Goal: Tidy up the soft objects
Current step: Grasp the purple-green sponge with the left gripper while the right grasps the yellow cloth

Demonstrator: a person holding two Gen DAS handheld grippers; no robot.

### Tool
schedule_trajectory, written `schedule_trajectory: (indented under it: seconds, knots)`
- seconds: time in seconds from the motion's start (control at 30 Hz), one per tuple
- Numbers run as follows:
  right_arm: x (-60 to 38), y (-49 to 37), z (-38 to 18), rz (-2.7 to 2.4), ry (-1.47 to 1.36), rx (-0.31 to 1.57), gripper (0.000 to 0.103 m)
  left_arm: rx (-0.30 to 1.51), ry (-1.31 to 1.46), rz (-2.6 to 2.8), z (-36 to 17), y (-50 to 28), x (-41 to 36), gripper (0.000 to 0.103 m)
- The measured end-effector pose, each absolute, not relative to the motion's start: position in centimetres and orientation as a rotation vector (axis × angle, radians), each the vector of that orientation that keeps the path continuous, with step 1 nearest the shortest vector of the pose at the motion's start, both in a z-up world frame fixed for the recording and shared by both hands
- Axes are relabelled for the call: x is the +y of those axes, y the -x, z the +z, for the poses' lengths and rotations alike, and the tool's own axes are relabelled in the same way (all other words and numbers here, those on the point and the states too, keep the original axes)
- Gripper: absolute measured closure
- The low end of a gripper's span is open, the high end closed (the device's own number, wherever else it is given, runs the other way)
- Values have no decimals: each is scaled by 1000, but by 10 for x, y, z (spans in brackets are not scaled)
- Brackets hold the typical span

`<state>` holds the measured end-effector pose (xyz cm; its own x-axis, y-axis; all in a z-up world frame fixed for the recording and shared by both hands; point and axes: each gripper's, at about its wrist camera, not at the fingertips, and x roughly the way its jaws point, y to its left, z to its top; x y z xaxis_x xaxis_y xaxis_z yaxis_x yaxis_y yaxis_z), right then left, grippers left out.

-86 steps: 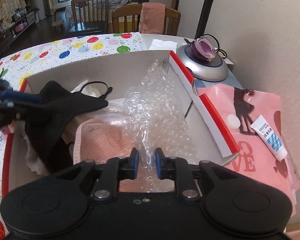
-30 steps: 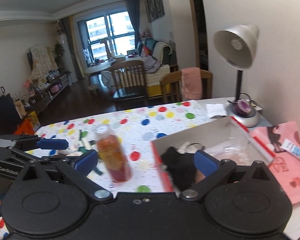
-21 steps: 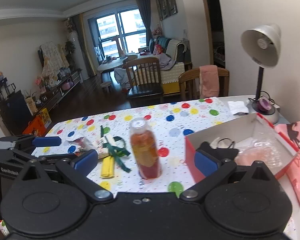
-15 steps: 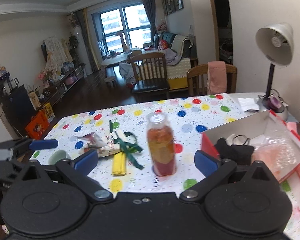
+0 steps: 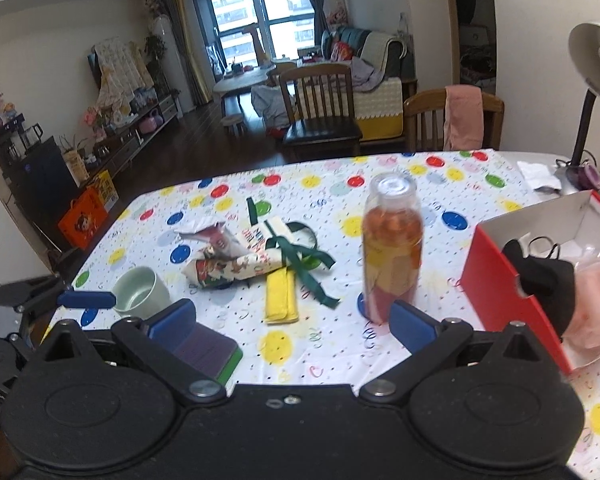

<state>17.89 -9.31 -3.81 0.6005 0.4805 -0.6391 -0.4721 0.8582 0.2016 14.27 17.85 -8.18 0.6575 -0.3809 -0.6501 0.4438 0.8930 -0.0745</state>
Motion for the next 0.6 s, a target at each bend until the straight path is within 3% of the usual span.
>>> schedule_trajectory:
  seconds: [0.6]
  knots:
    - [-40,-233,-101,660,101,863,3,1003,-493,-800,-137,-216,168,0]
